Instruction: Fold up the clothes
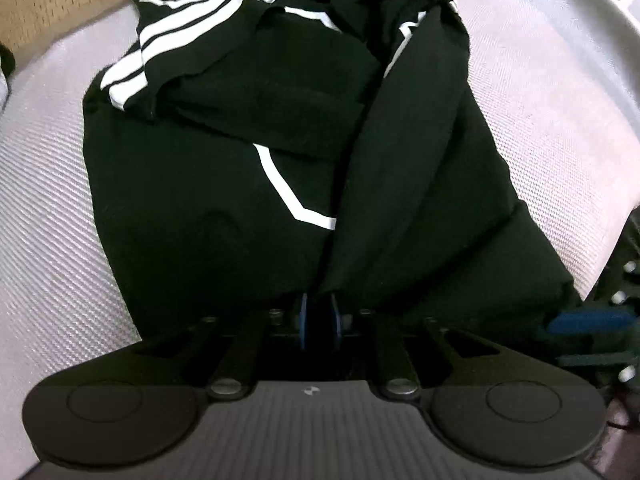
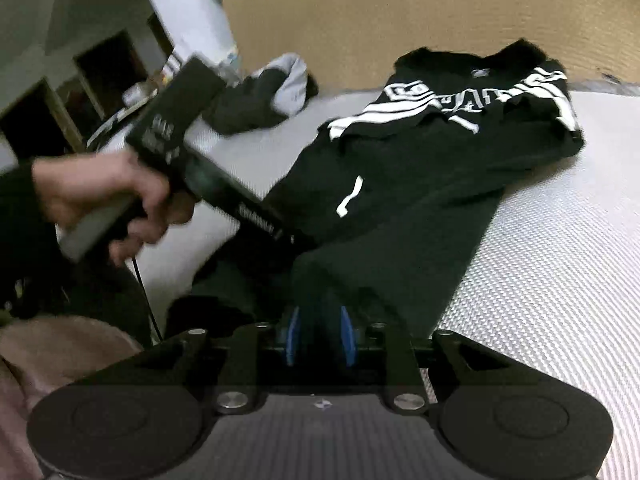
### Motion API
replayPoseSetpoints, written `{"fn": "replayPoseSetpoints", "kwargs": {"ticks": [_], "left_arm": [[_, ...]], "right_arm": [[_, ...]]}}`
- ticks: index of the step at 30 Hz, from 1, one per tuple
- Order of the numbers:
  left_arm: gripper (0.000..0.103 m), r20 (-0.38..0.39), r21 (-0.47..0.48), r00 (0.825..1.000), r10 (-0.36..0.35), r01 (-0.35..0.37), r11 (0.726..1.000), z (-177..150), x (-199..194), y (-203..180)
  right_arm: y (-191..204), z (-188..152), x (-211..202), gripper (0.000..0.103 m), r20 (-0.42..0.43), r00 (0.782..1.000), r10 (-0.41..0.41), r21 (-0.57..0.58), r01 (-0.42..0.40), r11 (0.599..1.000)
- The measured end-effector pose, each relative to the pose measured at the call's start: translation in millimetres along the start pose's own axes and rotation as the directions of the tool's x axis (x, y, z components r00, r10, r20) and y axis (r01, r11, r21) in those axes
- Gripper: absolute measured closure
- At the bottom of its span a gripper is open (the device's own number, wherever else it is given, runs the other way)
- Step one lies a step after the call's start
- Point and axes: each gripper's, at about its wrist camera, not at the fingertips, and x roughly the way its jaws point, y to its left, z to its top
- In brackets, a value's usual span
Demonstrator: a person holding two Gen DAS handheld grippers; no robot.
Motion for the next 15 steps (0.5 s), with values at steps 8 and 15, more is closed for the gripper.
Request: {"fn": "replayPoseSetpoints", "kwargs": {"ticks": [8, 15], "left_arm": [[0.087, -0.021, -0.025, 1.0, -0.017, 0.016, 1.0, 3.7, 9.8, 2.0], [0.088, -0.015, -0.015, 1.0, 0.001, -0.001, 1.0, 4.1, 12.9, -4.6]], "right_arm": [[16.5, -0.4, 30.4, 0.078, -0.082, 0.993, -0.082, -0.072, 0.076, 0.994], [15.5, -3.1, 39.4, 0.086, -0.134, 0.98, -0.149, -0.104, 0.136, 0.985]]}}
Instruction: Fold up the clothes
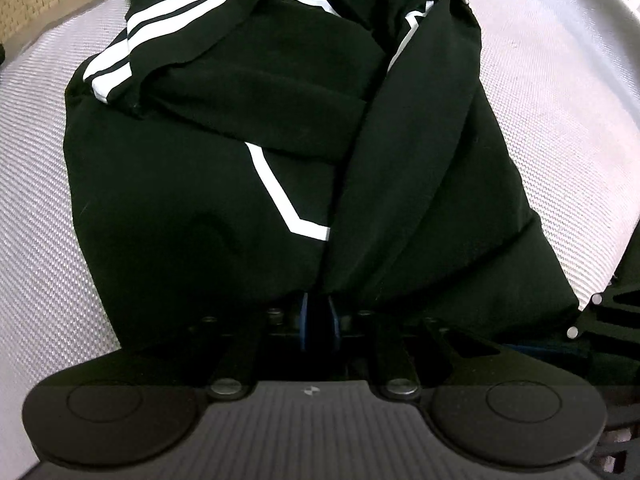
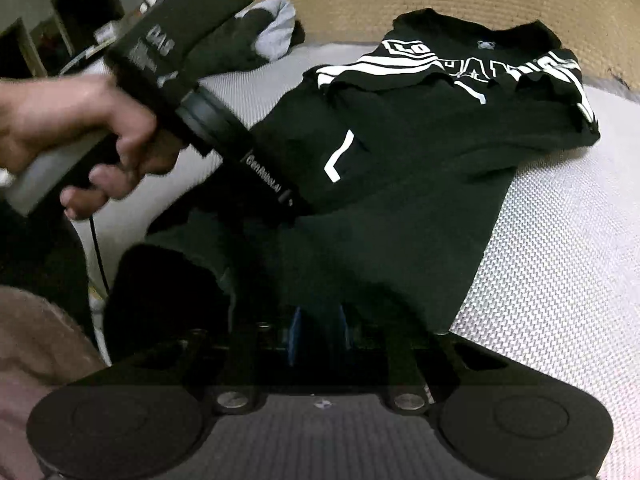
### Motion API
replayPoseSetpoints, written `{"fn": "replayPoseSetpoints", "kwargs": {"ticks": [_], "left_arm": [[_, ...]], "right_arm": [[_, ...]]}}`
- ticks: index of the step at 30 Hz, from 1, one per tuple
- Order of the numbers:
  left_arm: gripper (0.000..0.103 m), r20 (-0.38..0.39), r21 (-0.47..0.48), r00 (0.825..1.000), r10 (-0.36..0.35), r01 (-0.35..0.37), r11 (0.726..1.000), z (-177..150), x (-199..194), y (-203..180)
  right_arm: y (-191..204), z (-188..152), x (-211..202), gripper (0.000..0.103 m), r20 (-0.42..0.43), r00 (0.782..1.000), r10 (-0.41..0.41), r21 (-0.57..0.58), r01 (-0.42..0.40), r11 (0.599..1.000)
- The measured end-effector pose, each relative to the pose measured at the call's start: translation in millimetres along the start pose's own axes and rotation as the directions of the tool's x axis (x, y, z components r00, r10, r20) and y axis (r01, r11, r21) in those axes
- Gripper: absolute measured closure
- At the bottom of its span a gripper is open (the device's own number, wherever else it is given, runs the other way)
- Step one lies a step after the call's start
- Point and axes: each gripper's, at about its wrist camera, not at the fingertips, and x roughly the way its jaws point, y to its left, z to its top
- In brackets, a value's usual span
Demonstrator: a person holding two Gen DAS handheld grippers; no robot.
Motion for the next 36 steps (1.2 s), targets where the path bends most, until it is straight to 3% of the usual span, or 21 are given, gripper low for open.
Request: {"fn": "replayPoseSetpoints", "kwargs": {"ticks": [5, 15, 17, 21, 24, 26, 32, 36], "left_arm": [[0.088, -0.032, 0.013, 0.999, 0.016, -0.015, 1.0, 6.7, 2.2, -4.8], [0.089, -0.045, -0.008, 0.999, 0.005, -0.005, 1.0, 9.9, 5.1, -3.5], [0.089, -0.042, -0.017, 0.999, 0.0, -0.001, 1.0, 9.1, 5.2, -2.2], [0.089, -0.034, -0.041, 0.999, -0.027, 0.025, 0.999, 7.4, 5.6, 4.6], [0.089, -0.028, -0.048, 0.999, -0.036, 0.035, 0.998, 6.3, 6.2, 7.4], [0.089, -0.031, -0.044, 0.999, -0.034, 0.033, 0.999, 6.5, 6.2, 6.9], [0.089, -0.041, -0.021, 0.999, -0.016, 0.015, 1.0, 7.9, 6.5, 3.1], [0.089, -0.014, -0.027, 1.0, -0.015, 0.014, 1.0, 2.2, 4.2, 3.2]], "right_arm": [[-0.9, 6.6, 4.5, 0.094, -0.044, 0.999, -0.02, -0.002, 0.02, 1.0], [-3.7, 14.9, 5.2, 0.093, -0.066, 0.998, -0.002, 0.059, 0.006, 0.998], [-3.8, 15.9, -0.8, 0.085, -0.046, 0.999, 0.012, 0.09, -0.008, 0.996], [-1.3, 16.5, -24.9, 0.072, 0.074, 0.997, 0.015, 0.127, -0.024, 0.992], [0.2, 20.8, -35.4, 0.061, 0.13, 0.987, 0.093, 0.134, -0.111, 0.985], [6.4, 24.1, -34.0, 0.045, 0.135, 0.981, 0.137, 0.111, -0.152, 0.982], [28.1, 29.8, -23.1, 0.045, 0.102, 0.978, 0.18, -0.009, -0.18, 0.984], [34.5, 24.5, -36.6, 0.039, 0.152, 0.954, 0.259, -0.04, -0.256, 0.966]]}}
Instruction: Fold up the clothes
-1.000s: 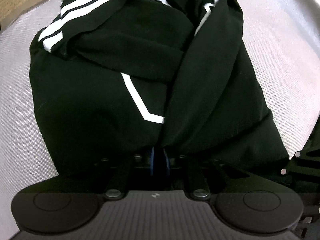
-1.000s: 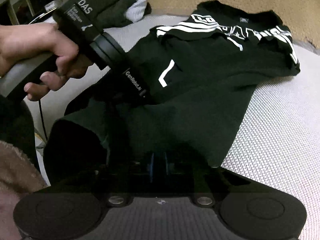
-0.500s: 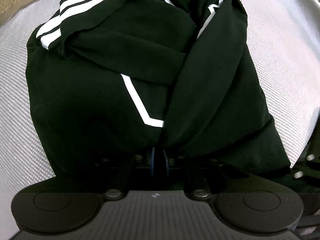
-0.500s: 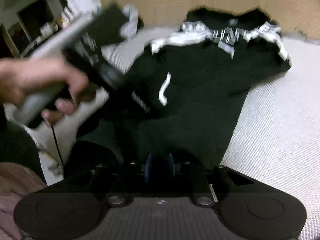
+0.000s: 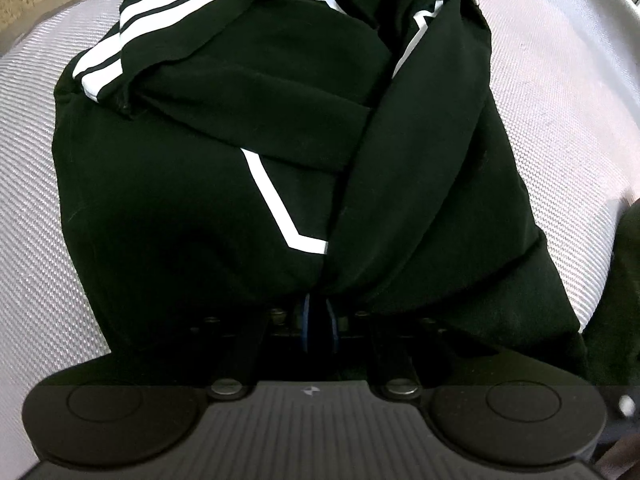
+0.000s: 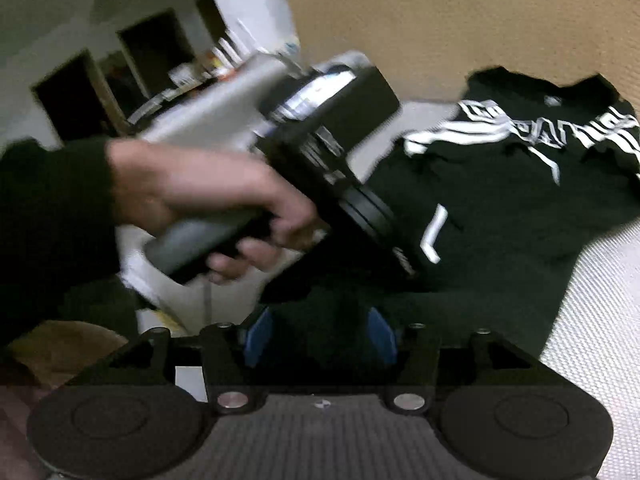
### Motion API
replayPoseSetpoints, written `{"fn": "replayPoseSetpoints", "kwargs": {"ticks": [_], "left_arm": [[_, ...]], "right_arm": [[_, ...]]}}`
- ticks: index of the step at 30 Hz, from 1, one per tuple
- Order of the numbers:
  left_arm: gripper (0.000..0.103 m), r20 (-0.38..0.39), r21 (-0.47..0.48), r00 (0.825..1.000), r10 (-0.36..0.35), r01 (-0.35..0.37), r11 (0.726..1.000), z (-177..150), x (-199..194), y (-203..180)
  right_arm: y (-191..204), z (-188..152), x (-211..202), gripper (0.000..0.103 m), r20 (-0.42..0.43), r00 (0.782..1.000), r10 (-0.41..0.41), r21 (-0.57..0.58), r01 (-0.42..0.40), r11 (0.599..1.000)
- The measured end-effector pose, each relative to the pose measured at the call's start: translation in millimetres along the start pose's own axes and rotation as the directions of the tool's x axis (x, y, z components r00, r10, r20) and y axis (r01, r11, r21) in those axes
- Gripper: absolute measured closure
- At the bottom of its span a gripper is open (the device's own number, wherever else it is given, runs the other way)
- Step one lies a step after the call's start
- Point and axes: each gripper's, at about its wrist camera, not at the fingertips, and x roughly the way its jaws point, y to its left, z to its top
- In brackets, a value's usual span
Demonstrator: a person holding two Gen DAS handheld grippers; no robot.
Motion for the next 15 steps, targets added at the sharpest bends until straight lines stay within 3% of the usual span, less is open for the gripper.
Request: {"fn": "replayPoseSetpoints", "kwargs": {"ticks": [1, 6, 7, 9, 10, 11, 15], "left_arm": [[0.089, 0.006, -0.001, 1.0, -0.001, 0.001, 1.0, -1.3, -0.5, 0.2], [0.09, -0.005, 0.002, 1.0, -0.003, 0.003, 1.0, 0.1, -1.5, 0.3], [0.091, -0.006, 0.008, 1.0, 0.001, -0.001, 1.0, 0.1, -1.9, -1.0], [0.091, -0.002, 0.015, 1.0, 0.01, -0.01, 1.0, -1.8, -3.3, -3.3], [0.091, 0.005, 0.016, 1.0, 0.014, -0.014, 1.0, -4.0, -4.3, -4.1], [0.091, 0.012, 0.016, 1.0, 0.019, -0.019, 1.0, -6.2, -5.4, -4.9], [0.092, 0.054, 0.019, 0.999, -0.001, 0.0, 1.0, -22.1, -19.4, 1.4]], "right_arm": [[2.7, -2.2, 1.7, 0.035, -0.005, 1.0, -0.005, -0.017, 0.005, 1.0], [9.8, -17.9, 25.1, 0.036, -0.076, 0.997, -0.026, -0.1, 0.018, 0.995], [9.6, -20.0, 31.1, 0.041, -0.089, 0.995, -0.041, -0.103, 0.032, 0.994], [7.0, -20.5, 38.8, 0.063, -0.092, 0.994, -0.056, -0.087, 0.048, 0.995], [6.1, -19.8, 40.9, 0.082, -0.089, 0.994, -0.055, -0.075, 0.049, 0.996], [5.9, -18.7, 42.2, 0.091, -0.086, 0.995, -0.053, -0.061, 0.048, 0.997], [19.1, -12.4, 35.4, 0.097, -0.041, 0.999, 0.009, -0.088, -0.013, 0.996]]}}
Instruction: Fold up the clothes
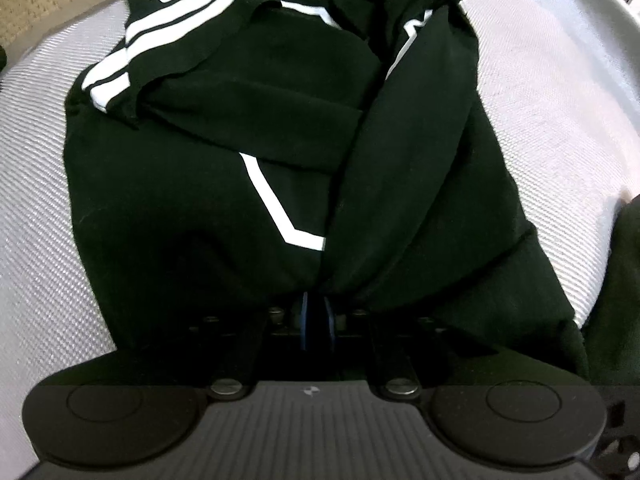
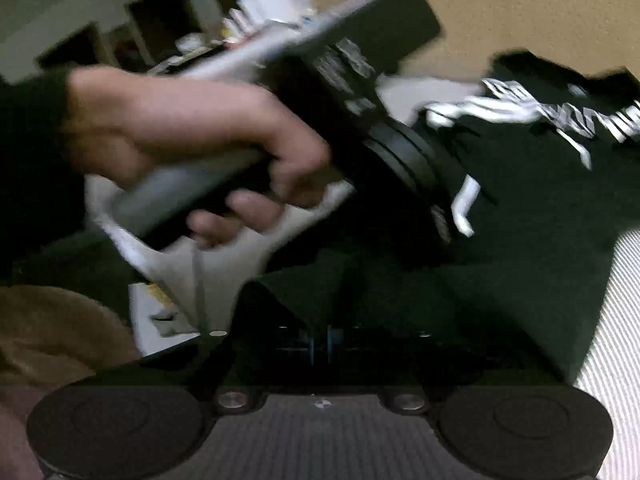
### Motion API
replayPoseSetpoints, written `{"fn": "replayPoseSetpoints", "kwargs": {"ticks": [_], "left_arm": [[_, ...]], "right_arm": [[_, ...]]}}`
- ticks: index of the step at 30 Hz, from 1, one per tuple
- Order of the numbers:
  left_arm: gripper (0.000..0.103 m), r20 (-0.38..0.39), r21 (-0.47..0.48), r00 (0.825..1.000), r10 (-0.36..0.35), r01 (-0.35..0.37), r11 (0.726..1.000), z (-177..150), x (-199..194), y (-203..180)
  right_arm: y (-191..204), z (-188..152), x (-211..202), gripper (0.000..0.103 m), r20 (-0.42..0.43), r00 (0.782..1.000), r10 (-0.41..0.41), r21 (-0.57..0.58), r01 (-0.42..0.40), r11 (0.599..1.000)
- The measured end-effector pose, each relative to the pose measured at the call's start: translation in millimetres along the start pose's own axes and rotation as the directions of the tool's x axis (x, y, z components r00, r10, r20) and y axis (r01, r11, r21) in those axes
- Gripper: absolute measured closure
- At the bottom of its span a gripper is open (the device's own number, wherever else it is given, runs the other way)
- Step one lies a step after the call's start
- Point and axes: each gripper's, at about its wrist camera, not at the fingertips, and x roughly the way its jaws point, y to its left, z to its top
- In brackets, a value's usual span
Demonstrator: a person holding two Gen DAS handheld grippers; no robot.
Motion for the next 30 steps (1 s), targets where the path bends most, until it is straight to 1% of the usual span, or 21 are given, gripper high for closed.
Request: {"fn": "replayPoseSetpoints", "kwargs": {"ticks": [2, 3, 6, 8, 10, 12, 15, 17, 18, 19, 20, 22, 23, 24, 25, 26, 28, 30], "left_arm": [[0.093, 0.027, 0.008, 0.999, -0.028, 0.028, 1.0, -10.0, -13.9, 7.4], [0.094, 0.051, 0.006, 0.998, -0.04, 0.04, 0.999, 2.9, -23.9, 10.1], [0.096, 0.126, -0.038, 0.991, -0.05, 0.055, 0.998, -1.0, -56.0, 26.8], [0.1, 0.157, -0.036, 0.987, -0.025, 0.031, 0.999, -7.1, -70.3, 24.2], [0.101, 0.16, -0.01, 0.986, 0.042, -0.041, 0.999, -7.0, -86.8, 32.6], [0.101, 0.137, -0.018, 0.987, 0.081, -0.079, 0.997, -26.0, -88.9, 31.4], [0.101, 0.092, -0.059, 0.991, 0.095, -0.089, 0.994, -34.3, -79.5, 43.6], [0.098, 0.092, -0.097, 0.995, 0.047, -0.038, 0.995, -44.5, -79.6, 47.7], [0.098, 0.098, -0.107, 0.995, 0.018, -0.008, 0.994, -45.7, -80.1, 47.7], [0.098, 0.1, -0.107, 0.995, -0.002, 0.013, 0.994, -46.6, -80.7, 45.1], [0.096, 0.097, -0.098, 0.995, -0.016, 0.026, 0.995, -47.0, -80.7, 41.1], [0.092, 0.08, -0.077, 0.995, -0.053, 0.059, 0.995, -46.5, -76.6, 31.9], [0.088, 0.066, -0.065, 0.995, -0.073, 0.078, 0.995, -45.6, -73.0, 25.9], [0.087, 0.049, -0.044, 0.995, -0.088, 0.09, 0.995, -41.9, -62.6, 22.6], [0.084, 0.038, -0.015, 0.996, -0.086, 0.087, 0.996, -40.2, -56.1, 15.0], [0.081, 0.027, 0.016, 0.996, -0.081, 0.081, 0.997, -38.9, -50.3, 6.7], [0.077, 0.003, 0.069, 0.998, -0.06, 0.06, 0.996, -38.7, -39.1, -6.3], [0.076, -0.005, 0.105, 0.999, -0.035, 0.035, 0.994, -38.6, -28.9, -13.1]], "right_arm": [[13.2, 3.8, -5.1, 0.097, 0.021, 1.0, 0.024, -0.044, -0.023, 0.999], [19.3, 5.6, -5.4, 0.097, 0.021, 0.999, 0.035, -0.06, -0.034, 0.998], [34.4, 8.8, -8.5, 0.096, 0.046, 0.997, 0.066, -0.141, -0.059, 0.988], [42.8, 12.0, -5.6, 0.096, 0.041, 0.996, 0.078, -0.178, -0.07, 0.982], [50.9, 15.5, -1.4, 0.096, 0.029, 0.996, 0.087, -0.21, -0.079, 0.975], [58.7, 16.8, 11.7, 0.096, -0.009, 0.998, 0.06, -0.257, -0.061, 0.964], [63.4, 7.6, 38.2, 0.096, -0.09, 0.995, 0.043, -0.297, -0.068, 0.953], [63.7, -4.3, 58.3, 0.092, -0.177, 0.984, -0.019, -0.304, -0.036, 0.952], [63.1, -11.2, 64.2, 0.089, -0.201, 0.979, -0.044, -0.299, -0.018, 0.954], [62.7, -16.8, 64.1, 0.078, -0.208, 0.977, -0.042, -0.289, -0.02, 0.957], [62.8, -20.9, 61.8, 0.066, -0.213, 0.977, -0.027, -0.281, -0.035, 0.959], [64.7, -25.5, 53.6, 0.059, -0.224, 0.975, 0.006, -0.264, -0.066, 0.962], [65.3, -26.0, 48.8, 0.058, -0.228, 0.974, 0.011, -0.26, -0.072, 0.963], [65.4, -25.6, 44.0, 0.058, -0.232, 0.973, 0.008, -0.259, -0.07, 0.963], [63.0, -25.0, 37.1, 0.058, -0.233, 0.972, 0.015, -0.247, -0.074, 0.966], [58.8, -24.1, 28.7, 0.058, -0.231, 0.973, 0.03, -0.225, -0.083, 0.971], [47.8, -23.6, 5.3, 0.058, -0.222, 0.972, 0.075, -0.173, -0.116, 0.978], [30.1, -21.5, -22.1, 0.056, -0.186, 0.979, 0.079, -0.134, -0.105, 0.985]]}}
